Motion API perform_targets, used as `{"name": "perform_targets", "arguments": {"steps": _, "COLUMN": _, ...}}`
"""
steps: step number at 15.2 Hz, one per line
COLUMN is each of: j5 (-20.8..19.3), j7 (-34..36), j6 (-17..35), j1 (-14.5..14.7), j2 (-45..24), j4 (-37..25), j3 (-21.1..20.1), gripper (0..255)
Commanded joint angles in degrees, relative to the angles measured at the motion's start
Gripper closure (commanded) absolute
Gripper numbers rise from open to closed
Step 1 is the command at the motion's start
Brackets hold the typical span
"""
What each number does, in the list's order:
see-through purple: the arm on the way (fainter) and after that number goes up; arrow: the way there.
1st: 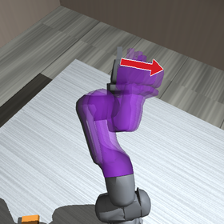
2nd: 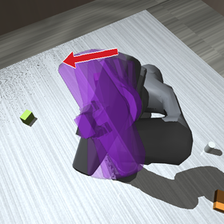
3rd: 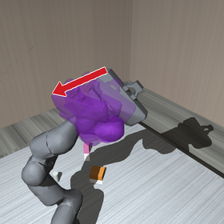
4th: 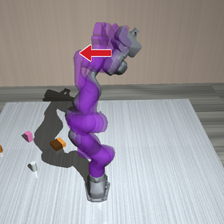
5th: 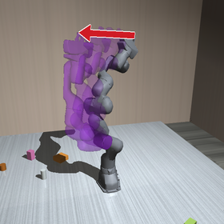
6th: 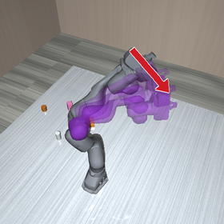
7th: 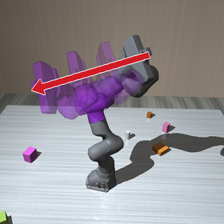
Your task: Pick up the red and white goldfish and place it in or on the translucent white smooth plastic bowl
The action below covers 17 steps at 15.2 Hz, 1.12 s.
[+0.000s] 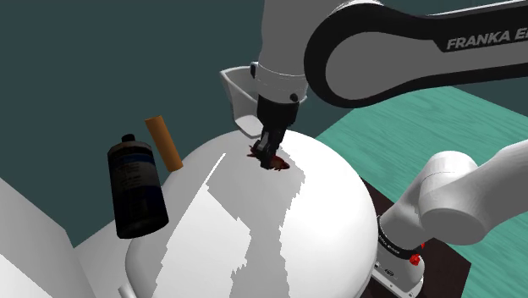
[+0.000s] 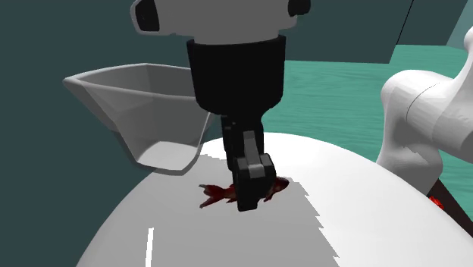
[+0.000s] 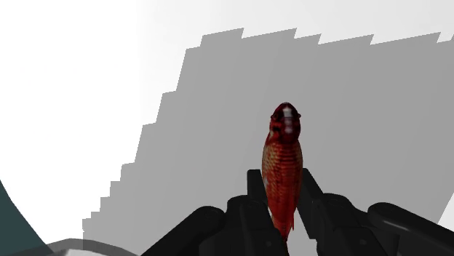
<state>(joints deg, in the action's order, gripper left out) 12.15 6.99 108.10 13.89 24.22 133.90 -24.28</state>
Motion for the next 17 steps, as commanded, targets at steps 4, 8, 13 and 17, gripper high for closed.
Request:
{"name": "perform_targets", "arguments": {"steps": 4, "j5": -0.29, "j7": 0.13, "j6": -3.94, "j1": -0.14, "j2": 0.58, "j4": -3.35, "j3": 0.57, "gripper": 255}}
{"name": "perform_targets", "arguments": {"steps": 8, "j5": -0.50, "j7": 0.21, "j6": -7.06, "j1": -0.33, "j2": 0.89, "j4": -6.16, "j3": 0.95, "gripper": 255}}
{"name": "perform_targets", "arguments": {"steps": 13, "j5": -0.83, "j7": 0.40, "j6": -10.90, "j1": -0.50, "j2": 0.96, "j4": -9.93, "j3": 1.43, "gripper": 255}}
{"name": "perform_targets", "arguments": {"steps": 17, "j5": -1.11, "j7": 0.60, "j6": -13.93, "j1": -0.66, "j2": 0.77, "j4": -13.14, "j3": 1.76, "gripper": 255}}
